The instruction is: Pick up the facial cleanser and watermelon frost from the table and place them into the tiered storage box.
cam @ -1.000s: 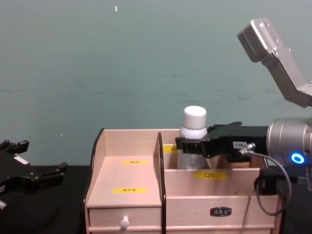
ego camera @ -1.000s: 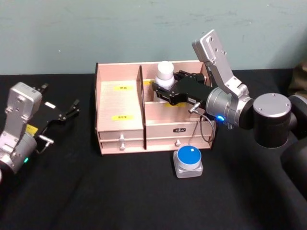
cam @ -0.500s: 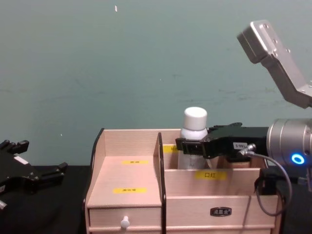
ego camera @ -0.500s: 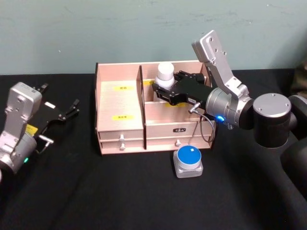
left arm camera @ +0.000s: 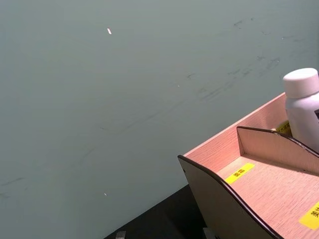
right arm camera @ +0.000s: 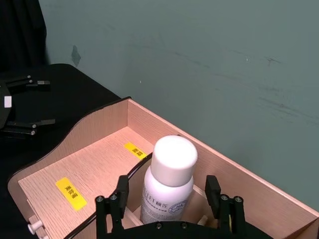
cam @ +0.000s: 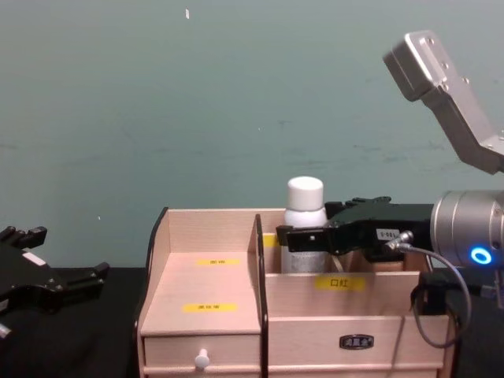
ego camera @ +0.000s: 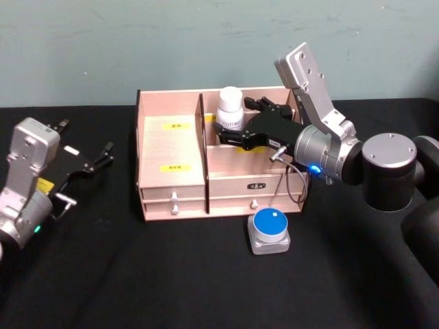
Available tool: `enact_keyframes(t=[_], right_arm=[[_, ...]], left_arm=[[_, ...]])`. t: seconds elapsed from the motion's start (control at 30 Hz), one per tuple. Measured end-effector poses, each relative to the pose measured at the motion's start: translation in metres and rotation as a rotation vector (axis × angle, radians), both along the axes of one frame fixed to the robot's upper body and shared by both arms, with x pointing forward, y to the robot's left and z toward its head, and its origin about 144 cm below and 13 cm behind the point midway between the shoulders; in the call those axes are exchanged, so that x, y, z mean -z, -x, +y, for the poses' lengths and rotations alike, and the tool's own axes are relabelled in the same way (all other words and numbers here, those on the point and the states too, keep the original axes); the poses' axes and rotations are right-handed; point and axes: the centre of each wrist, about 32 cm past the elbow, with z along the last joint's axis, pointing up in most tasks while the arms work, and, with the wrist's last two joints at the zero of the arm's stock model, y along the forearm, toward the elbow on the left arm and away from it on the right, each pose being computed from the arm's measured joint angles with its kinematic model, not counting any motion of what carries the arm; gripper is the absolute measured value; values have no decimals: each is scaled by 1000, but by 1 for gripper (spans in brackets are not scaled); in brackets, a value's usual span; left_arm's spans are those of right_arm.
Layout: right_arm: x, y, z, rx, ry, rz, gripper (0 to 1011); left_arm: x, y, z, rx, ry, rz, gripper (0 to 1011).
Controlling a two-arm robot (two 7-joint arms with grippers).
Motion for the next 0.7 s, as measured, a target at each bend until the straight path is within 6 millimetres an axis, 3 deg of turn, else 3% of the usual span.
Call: enact_keyframes(t=[0.1, 0.47, 0.7], right_arm=[[0, 0, 0, 0, 0, 0, 1002], [-21, 12, -7, 6, -15, -69, 1002], [-44, 38, -19, -15, -30, -112, 1002]], left_arm=[[0, 0, 0, 0, 0, 0, 1001], [0, 0, 0, 0, 0, 0, 1001], [0, 0, 0, 0, 0, 0, 1001]])
